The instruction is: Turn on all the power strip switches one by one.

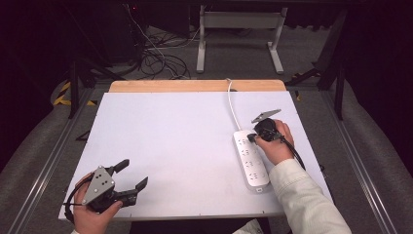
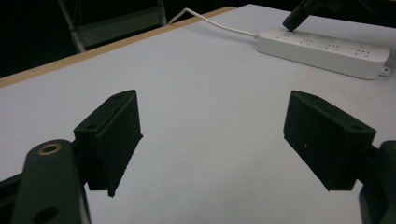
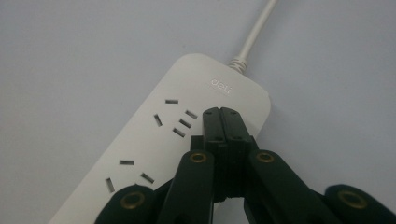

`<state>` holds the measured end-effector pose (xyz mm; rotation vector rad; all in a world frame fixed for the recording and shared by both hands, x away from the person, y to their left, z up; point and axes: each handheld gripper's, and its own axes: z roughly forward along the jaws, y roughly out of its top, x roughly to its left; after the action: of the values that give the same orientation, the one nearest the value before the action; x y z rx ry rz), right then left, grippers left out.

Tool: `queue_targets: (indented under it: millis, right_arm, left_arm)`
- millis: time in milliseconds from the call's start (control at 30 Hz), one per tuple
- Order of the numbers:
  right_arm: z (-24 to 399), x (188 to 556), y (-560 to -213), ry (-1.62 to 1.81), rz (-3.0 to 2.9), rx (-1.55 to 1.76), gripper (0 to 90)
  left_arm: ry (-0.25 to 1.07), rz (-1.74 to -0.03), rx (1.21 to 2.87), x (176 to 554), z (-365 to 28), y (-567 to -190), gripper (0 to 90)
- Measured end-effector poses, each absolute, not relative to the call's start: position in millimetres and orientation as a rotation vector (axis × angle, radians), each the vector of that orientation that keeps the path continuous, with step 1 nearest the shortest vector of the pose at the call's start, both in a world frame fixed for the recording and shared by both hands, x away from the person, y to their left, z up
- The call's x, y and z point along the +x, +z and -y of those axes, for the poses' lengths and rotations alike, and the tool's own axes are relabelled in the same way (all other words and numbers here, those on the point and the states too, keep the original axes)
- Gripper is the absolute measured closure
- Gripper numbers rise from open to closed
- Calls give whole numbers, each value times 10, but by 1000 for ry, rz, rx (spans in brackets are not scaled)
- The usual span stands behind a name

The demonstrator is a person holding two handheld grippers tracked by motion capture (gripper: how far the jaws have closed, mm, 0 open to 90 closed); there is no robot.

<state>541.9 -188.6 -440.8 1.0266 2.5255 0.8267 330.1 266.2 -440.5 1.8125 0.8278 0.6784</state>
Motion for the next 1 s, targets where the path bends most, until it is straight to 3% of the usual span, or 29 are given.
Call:
queue_targets:
  millis: [1000]
  right_arm:
    - [1880,5424,-4422,854,-2522,1027,900]
  left_arm:
    - [680,-827,1817,3304,-2661,-4410,196]
